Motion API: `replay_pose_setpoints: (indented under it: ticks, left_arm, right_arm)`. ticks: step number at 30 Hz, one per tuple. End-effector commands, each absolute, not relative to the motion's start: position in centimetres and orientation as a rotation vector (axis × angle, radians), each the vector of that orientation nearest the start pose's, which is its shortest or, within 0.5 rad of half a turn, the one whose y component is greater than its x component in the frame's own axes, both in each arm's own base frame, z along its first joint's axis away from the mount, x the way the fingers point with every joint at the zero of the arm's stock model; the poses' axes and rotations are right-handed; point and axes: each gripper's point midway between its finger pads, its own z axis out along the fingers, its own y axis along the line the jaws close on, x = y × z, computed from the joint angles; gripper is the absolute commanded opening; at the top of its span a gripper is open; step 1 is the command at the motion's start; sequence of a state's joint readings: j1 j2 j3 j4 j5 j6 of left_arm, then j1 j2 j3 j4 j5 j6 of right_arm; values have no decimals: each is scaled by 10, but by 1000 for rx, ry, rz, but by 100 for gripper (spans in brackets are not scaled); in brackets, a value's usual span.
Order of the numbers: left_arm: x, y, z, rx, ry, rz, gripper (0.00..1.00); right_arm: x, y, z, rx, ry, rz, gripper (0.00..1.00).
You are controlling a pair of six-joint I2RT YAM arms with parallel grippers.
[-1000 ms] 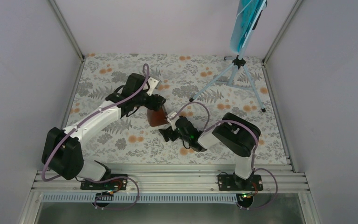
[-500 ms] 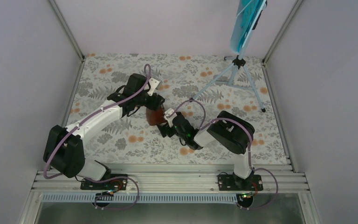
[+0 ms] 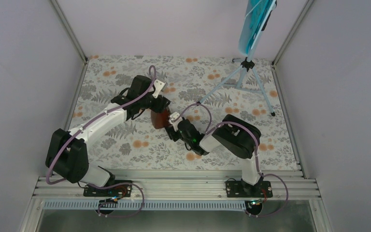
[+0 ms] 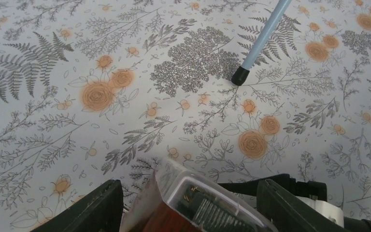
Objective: Pack up the instrument practice props
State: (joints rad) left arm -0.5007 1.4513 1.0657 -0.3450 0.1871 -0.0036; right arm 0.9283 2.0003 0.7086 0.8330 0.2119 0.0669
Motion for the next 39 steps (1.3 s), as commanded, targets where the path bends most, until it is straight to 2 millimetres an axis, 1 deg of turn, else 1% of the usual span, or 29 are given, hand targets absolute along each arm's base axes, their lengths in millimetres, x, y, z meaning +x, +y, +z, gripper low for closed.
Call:
replay_pose_setpoints:
  ticks: [1, 2, 4, 9, 10, 12, 14, 16, 17, 19, 21, 22, 23, 24, 25, 26, 28, 29, 30, 31, 32, 34, 36, 39]
  left_arm:
    - [346, -232, 165, 695, 2278, -500, 62]
    - [346, -232, 165, 695, 2279, -500, 62]
    - [346, -232, 164, 695, 2280, -500, 62]
    - [347, -231, 164, 694, 2282, -492, 62]
    - [347, -231, 164, 693, 2281, -491, 62]
    - [347, -230, 164, 689, 2283, -482, 62]
    - [348, -228, 166, 686, 2275, -470, 63]
    - [349, -226, 172, 675, 2258, -454, 72]
    - [349, -224, 177, 669, 2238, -447, 77]
    - [348, -220, 192, 647, 2191, -424, 87]
    - [347, -214, 217, 615, 2108, -409, 93]
    - [346, -210, 234, 596, 2049, -401, 96]
    - [343, -207, 248, 577, 2001, -393, 97]
    - [338, -200, 266, 552, 1939, -381, 98]
    - [335, -194, 280, 529, 1888, -365, 99]
    - [332, -186, 290, 500, 1855, -341, 99]
    - [329, -168, 305, 426, 1806, -276, 100]
    - [327, -162, 310, 405, 1791, -255, 100]
    - [325, -157, 314, 389, 1779, -239, 100]
    - [323, -154, 315, 381, 1773, -232, 100]
    - [323, -153, 316, 378, 1768, -226, 100]
    - [322, -152, 316, 379, 1769, -223, 100]
    - [323, -152, 316, 378, 1776, -220, 100]
    - [324, -155, 313, 386, 1782, -229, 100]
  right_arm:
    - [316, 355, 37, -703, 1857, 404, 60]
    - [315, 355, 37, -704, 1854, 405, 57]
    - [315, 354, 39, -704, 1849, 407, 54]
    - [312, 352, 41, -697, 1841, 415, 51]
    - [312, 352, 42, -698, 1840, 418, 51]
    - [311, 351, 44, -698, 1839, 422, 60]
    - [309, 350, 50, -696, 1830, 430, 72]
    - [305, 346, 60, -684, 1814, 445, 87]
    - [304, 343, 66, -673, 1807, 452, 90]
    - [298, 334, 85, -640, 1781, 480, 95]
    - [291, 320, 95, -607, 1767, 497, 95]
    - [291, 312, 100, -578, 1761, 508, 94]
    - [292, 303, 104, -545, 1762, 524, 93]
    - [298, 291, 111, -495, 1759, 537, 92]
    - [300, 286, 113, -467, 1771, 553, 92]
    - [307, 280, 113, -438, 1789, 559, 88]
    - [323, 275, 109, -410, 1845, 544, 84]
    - [331, 275, 99, -406, 1906, 518, 80]
    - [338, 276, 98, -396, 1936, 507, 75]
    - [345, 279, 86, -391, 1984, 493, 72]
    - [354, 284, 83, -381, 2009, 485, 70]
    - [362, 288, 68, -380, 2061, 466, 66]
    - [370, 299, 60, -398, 2088, 466, 62]
    - [369, 316, 43, -466, 2124, 493, 59]
